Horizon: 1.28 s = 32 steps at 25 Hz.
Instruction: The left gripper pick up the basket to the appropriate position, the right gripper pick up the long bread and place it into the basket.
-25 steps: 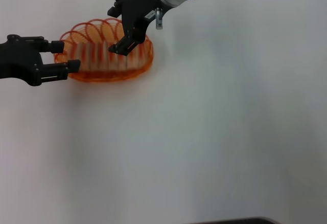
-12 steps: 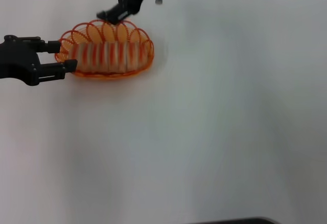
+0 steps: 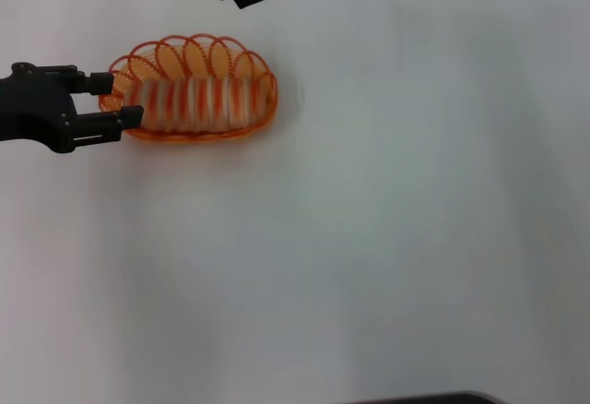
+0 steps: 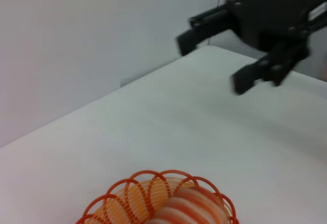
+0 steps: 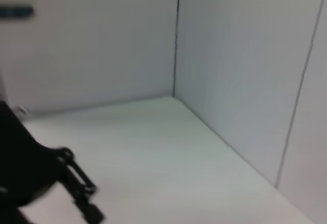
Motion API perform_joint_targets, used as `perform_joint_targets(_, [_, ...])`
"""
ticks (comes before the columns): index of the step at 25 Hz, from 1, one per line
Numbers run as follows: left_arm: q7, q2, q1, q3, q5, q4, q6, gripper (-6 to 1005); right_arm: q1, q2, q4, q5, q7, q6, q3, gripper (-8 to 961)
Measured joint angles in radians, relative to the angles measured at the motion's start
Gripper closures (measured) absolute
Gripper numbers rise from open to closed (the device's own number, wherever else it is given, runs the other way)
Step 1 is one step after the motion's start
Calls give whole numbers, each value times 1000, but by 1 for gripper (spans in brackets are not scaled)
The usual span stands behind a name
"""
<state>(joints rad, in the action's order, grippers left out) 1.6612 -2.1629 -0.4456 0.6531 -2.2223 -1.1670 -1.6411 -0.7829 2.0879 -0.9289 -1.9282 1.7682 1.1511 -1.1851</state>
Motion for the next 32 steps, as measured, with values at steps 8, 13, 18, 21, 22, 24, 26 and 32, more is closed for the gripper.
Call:
perform_joint_targets(8, [1,0,-1,0,4,1,15,384,98,-3,-2,32,4,233,200,21])
perform_joint_targets(13, [4,0,-1,0,4,1,24,384,213,-16,-2,27,-43,319,213,22])
perform_joint_targets(18, [7,0,-4,0,6,4,27,384,285,-17,-2,27,-132,369,215,22])
perform_joint_targets(21, [7,0,-10,0,4,15,28,384,335,-21,-2,13,-180,396,215,22])
perform_joint_targets(22, [7,0,-12,0,2,19,28,384,335,-21,-2,13,-180,396,215,22])
perform_joint_targets(24, [7,1,-13,0,-1,24,31,384,352,-30,-2,-8,-181,397,217,22])
perform_joint_targets(26, [7,2,-13,0,-2,28,34,384,368,-38,-1,-36,-185,396,223,22])
perform_joint_targets(32, [7,3,-14,1,-15,31,30,384,390,-33,2,-121,-213,398,258,22])
